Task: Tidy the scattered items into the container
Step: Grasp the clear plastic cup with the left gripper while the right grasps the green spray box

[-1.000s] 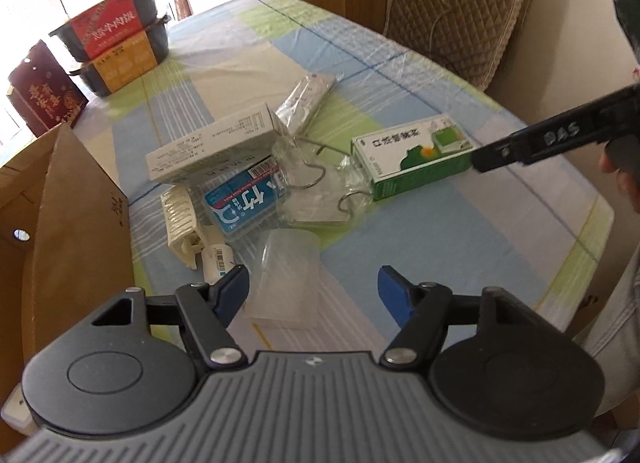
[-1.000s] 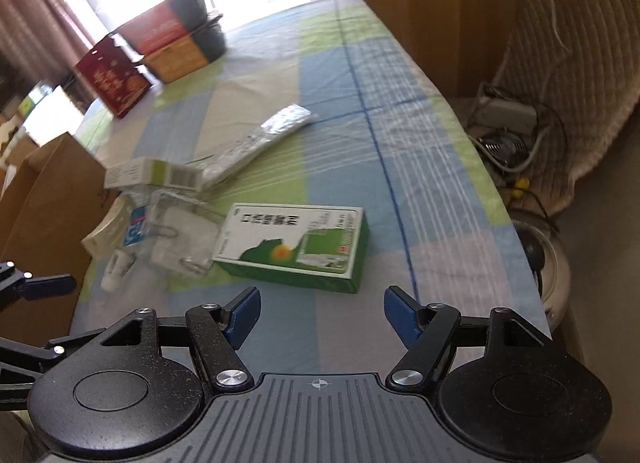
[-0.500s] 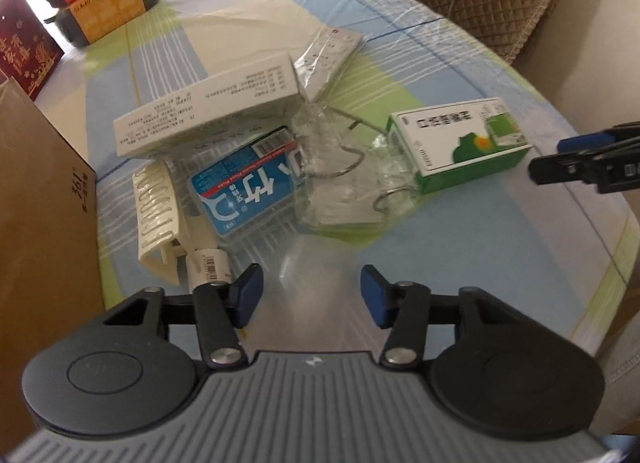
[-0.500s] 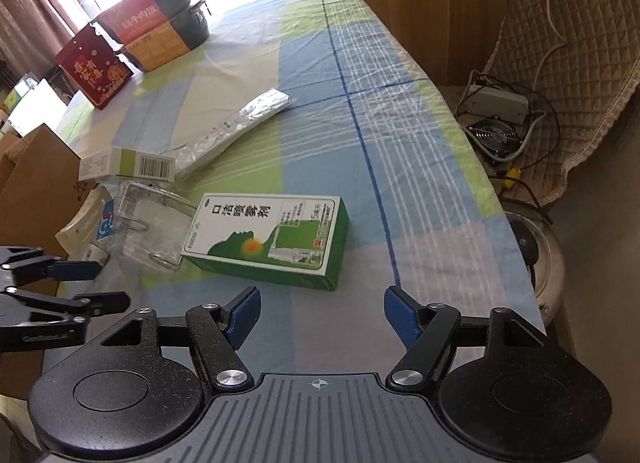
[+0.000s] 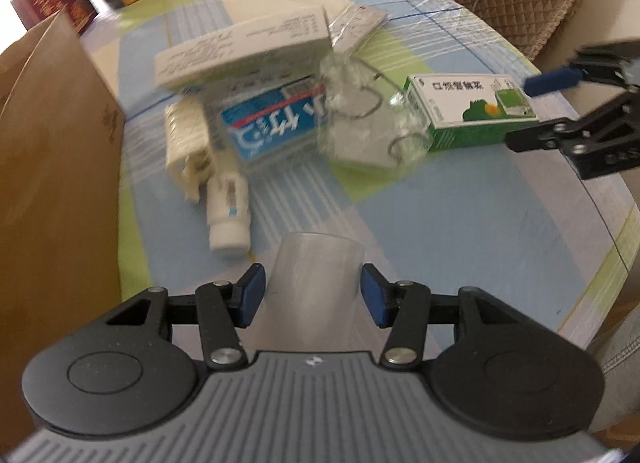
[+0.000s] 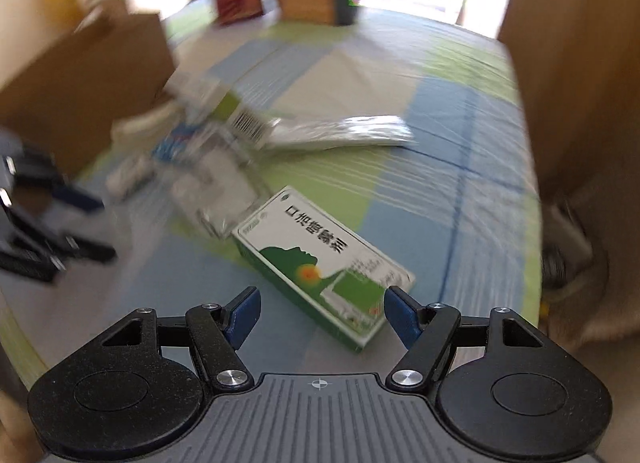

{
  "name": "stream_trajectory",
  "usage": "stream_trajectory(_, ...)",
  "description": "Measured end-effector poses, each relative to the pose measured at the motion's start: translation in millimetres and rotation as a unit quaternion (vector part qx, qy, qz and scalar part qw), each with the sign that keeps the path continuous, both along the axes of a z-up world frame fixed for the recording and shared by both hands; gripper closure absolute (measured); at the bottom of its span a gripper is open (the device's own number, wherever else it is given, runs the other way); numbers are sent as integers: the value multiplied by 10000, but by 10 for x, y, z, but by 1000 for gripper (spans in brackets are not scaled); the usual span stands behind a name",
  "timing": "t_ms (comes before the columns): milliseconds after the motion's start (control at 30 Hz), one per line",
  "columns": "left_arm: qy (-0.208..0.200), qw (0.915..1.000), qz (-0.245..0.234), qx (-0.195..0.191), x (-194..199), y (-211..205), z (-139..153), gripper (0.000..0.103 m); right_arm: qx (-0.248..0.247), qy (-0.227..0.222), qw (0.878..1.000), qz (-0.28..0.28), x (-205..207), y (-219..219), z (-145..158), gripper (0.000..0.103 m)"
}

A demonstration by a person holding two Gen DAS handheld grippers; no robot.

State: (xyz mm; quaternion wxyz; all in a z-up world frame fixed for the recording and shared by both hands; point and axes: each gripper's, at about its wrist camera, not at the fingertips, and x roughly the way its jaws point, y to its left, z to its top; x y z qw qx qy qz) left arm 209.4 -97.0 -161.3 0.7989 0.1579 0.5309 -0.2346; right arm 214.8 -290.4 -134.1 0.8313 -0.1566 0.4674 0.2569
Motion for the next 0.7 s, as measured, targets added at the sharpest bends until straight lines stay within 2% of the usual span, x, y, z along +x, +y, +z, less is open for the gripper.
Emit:
stream_trajectory(67, 26, 9999, 112, 27, -30, 37, 4, 56, -265, -159, 9985, 455, 76, 90, -52, 29)
stream_trajectory(167, 69, 9997, 231, 16, -48, 74, 11, 55, -497, -163, 9939, 972, 192, 225, -119, 29)
stream_trajectory(300, 94, 9995, 295, -16, -39, 95, 12, 55, -717, -11, 9892, 1280, 309, 346, -274, 29)
stream_trajectory(367, 112, 9993, 357, -51, -37, 112, 12, 55, -704, 143, 9913, 1102, 343, 360, -304, 29)
stream_trajectory(533, 175, 9985, 518, -87, -27, 113, 10, 55, -572, 703, 9958, 91, 311, 299, -297, 43)
stream_trajectory(600, 426, 9956, 808, -190, 20, 163, -20, 53, -489, 958, 9935, -384, 231, 263, -302, 44)
stream_trajectory(667, 692, 9913, 1076, -318, 51, 233, -73, 53, -378, 1066, 9921, -538, 120, 239, -300, 43)
stream_trajectory(700, 682, 9910, 1099, -333, 40, 246, -75, 52, -362, 1034, 9925, -548, 66, 241, -301, 43)
